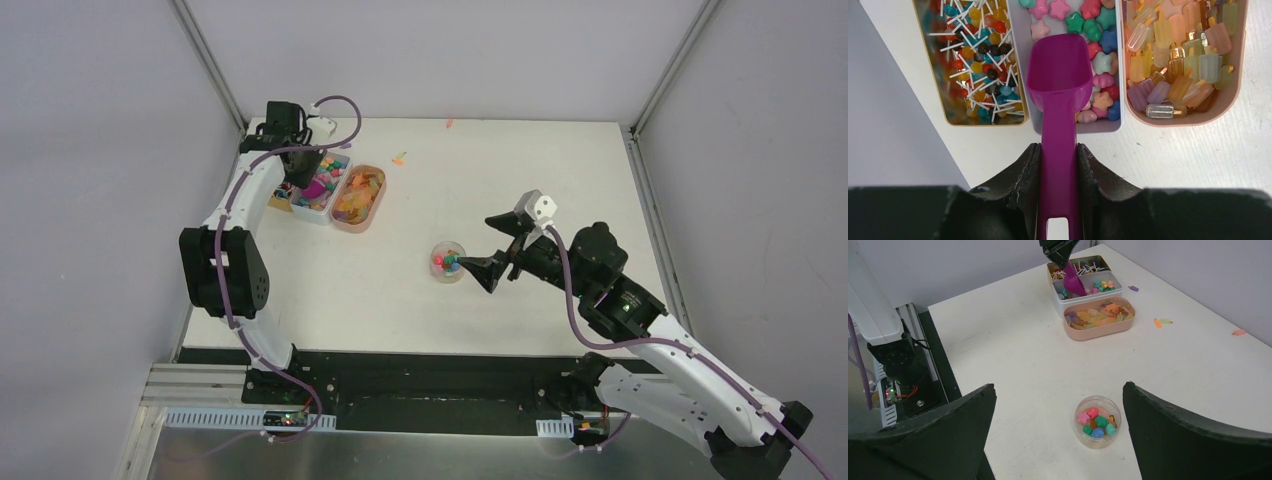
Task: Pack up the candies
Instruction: Scoop the fake candies from the storage box.
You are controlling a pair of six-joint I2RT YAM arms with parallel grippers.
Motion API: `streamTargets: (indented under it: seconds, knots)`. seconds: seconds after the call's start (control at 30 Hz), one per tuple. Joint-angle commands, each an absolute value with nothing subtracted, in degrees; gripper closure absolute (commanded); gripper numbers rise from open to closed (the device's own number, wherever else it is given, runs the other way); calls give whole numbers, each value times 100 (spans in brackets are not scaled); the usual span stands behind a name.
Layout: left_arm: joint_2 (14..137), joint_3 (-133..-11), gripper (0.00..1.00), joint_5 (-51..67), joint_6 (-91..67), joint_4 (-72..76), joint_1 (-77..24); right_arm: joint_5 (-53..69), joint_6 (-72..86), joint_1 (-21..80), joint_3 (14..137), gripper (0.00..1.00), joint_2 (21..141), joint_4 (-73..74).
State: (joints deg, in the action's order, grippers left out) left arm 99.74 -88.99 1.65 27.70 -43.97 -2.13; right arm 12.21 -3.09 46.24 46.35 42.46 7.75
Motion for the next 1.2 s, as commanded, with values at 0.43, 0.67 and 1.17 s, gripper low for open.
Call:
streamTargets:
  seconds: [0.43,0.67,1.17]
  knots:
    - [9775,-7669,100,-44,2587,-3031,-176,1133,-356,4644,4844,0,4163,626]
    - [9692,-7250,100,-100,2421,-2592,-183,1110,-324,4644,4778,0,4067,619]
    - [9853,-6969,100,-354,2390,-2178,-184,1104,-249,4646,4747,0,3986,598]
